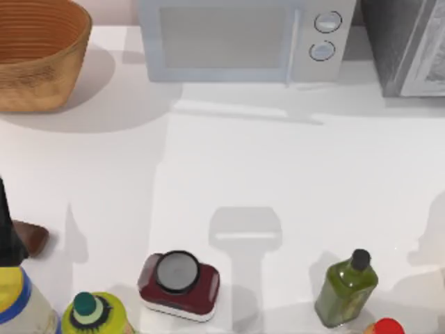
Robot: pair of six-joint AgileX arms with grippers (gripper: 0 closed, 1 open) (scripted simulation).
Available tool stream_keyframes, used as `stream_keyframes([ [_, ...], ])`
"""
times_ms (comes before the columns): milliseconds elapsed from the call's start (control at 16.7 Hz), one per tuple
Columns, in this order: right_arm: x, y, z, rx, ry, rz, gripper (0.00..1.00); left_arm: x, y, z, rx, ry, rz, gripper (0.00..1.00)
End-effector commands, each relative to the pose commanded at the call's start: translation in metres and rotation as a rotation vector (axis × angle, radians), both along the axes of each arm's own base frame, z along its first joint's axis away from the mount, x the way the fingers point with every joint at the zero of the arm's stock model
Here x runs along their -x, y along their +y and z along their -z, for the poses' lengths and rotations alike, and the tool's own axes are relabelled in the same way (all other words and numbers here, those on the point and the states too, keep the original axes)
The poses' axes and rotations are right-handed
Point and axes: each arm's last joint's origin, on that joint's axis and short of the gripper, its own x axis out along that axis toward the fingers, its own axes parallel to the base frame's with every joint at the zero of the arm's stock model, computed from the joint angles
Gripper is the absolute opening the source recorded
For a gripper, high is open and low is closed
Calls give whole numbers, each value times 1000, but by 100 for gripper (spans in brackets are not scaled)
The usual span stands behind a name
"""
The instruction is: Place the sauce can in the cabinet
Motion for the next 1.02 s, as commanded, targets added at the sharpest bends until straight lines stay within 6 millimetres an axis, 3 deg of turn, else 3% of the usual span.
stream_keyframes([
  [360,0,0,-2,-1,8,-3,0,0,0,0,0,0,0,100],
  [540,-1,0,-23,6,55,17,0,0,0,0,0,0,0,100],
  [780,-14,2,-84,17,138,47,0,0,0,0,0,0,0,100],
  [1020,-43,9,-184,25,142,43,0,0,0,0,0,0,0,100],
])
